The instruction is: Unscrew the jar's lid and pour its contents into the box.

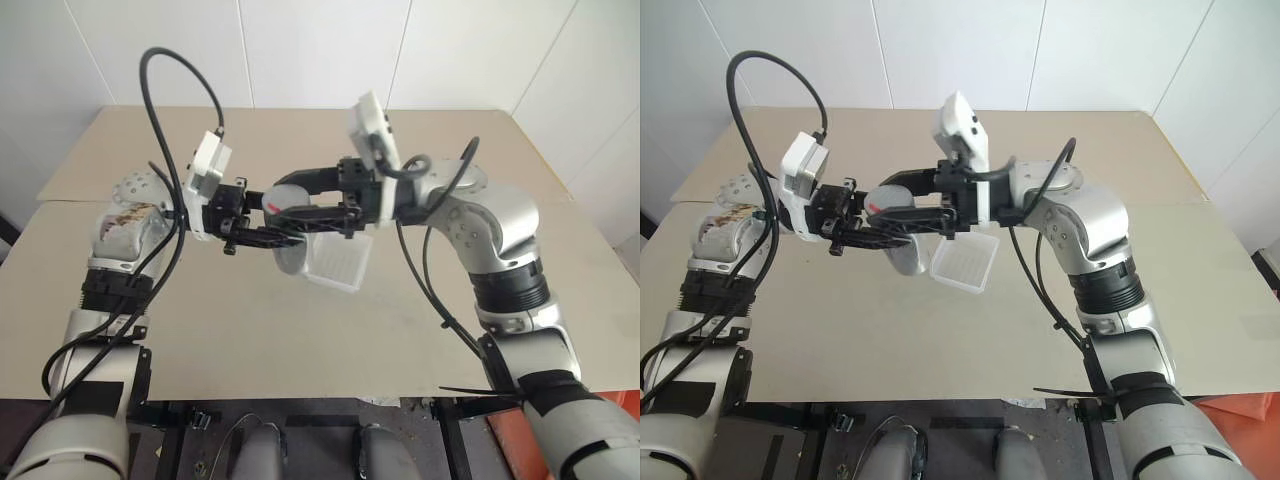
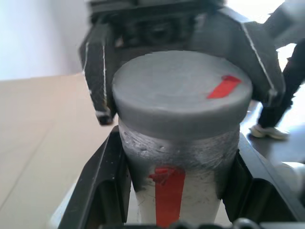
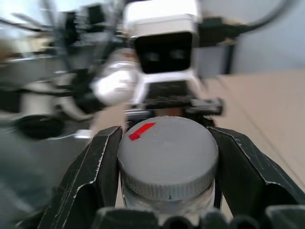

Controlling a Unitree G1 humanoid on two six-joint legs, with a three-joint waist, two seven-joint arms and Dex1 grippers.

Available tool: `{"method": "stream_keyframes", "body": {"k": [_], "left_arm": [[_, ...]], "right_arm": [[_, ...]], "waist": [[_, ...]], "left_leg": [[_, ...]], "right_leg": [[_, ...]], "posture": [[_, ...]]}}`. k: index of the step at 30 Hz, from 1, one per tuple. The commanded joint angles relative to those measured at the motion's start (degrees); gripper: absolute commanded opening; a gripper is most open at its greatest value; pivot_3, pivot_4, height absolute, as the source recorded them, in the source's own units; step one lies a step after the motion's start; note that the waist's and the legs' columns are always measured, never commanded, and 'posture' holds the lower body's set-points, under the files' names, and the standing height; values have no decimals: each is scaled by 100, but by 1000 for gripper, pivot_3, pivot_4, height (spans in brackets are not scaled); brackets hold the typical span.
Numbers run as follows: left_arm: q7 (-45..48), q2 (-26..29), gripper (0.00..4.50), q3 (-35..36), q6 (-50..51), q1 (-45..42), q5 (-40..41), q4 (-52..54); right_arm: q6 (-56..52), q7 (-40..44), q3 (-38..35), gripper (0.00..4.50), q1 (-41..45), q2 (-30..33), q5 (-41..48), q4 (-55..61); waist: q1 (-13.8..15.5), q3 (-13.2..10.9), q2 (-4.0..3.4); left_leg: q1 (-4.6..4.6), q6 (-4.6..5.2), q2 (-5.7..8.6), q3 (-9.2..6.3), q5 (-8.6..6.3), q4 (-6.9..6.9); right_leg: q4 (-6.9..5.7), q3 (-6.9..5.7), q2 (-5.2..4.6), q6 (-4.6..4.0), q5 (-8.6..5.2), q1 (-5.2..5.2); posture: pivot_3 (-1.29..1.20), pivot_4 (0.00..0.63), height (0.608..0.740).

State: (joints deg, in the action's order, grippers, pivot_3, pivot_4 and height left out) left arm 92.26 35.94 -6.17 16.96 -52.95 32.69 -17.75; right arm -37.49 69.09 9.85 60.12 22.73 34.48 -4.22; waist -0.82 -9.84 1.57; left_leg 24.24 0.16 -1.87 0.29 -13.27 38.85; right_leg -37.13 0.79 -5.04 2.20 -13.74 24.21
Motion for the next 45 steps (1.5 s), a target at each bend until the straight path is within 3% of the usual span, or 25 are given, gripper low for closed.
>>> {"method": "stream_keyframes", "body": {"k": [1,3,6,11,12,20,27,37,45], "left_arm": [[24,271,2248,-325,-170,-253,494,67],[24,389,2248,-565,-241,-302,692,126],[24,473,2248,-728,-396,-339,796,100],[24,441,2248,-492,-463,-274,616,-67],[23,446,2248,-370,-398,-230,572,-80],[-925,647,2248,316,-231,469,-7,93],[-1449,296,2248,471,-148,744,-195,407],[-1471,71,2248,565,-28,705,-141,573],[-1340,156,2248,706,51,808,-69,706]], "right_arm": [[667,1579,46,2750,414,-22,174,-494],[1006,2069,117,2750,581,-81,21,-955],[1479,2087,149,2750,748,-268,-340,-1433],[1318,1676,-119,4434,624,-217,-421,-1288],[1273,1421,-188,4478,526,-154,-481,-1099],[137,-676,-807,4478,-395,387,-453,927],[-757,-2191,-430,4478,-307,-180,-561,1786],[-503,-2677,237,4478,-4,-720,-1232,1003],[-399,-2628,122,4478,85,-714,-1348,598]], "waist": [[-15,0,0],[-52,-1,-1],[-126,-1,-2],[-136,-3,-4],[-128,-3,-5],[-74,-4,-5],[-51,-3,-6],[-22,-3,-6],[-24,-4,-6]], "left_leg": [[-1,0,0,0,0,1],[-4,0,-4,0,0,0],[-7,0,-8,-1,0,-2],[-4,0,-8,-5,0,0],[-2,0,-9,-6,0,0],[-2,-1,-9,-4,0,-1],[-4,-1,-8,-7,0,-1],[-4,-1,-7,-6,0,-1],[-3,-1,-7,-6,0,-2]], "right_leg": [[-1,2,1,0,0,2],[-3,3,4,0,0,4],[-4,7,12,-1,0,7],[-9,6,13,-1,0,8],[-8,5,13,0,0,7],[-10,7,11,0,0,10],[-9,6,11,-1,0,9],[-8,4,11,-2,1,7],[-8,4,11,-2,1,8]], "posture": [[0,150,740],[0,150,740],[0,150,740],[0,150,740],[0,150,740],[0,150,740],[0,150,740],[0,150,740],[0,150,740]]}}
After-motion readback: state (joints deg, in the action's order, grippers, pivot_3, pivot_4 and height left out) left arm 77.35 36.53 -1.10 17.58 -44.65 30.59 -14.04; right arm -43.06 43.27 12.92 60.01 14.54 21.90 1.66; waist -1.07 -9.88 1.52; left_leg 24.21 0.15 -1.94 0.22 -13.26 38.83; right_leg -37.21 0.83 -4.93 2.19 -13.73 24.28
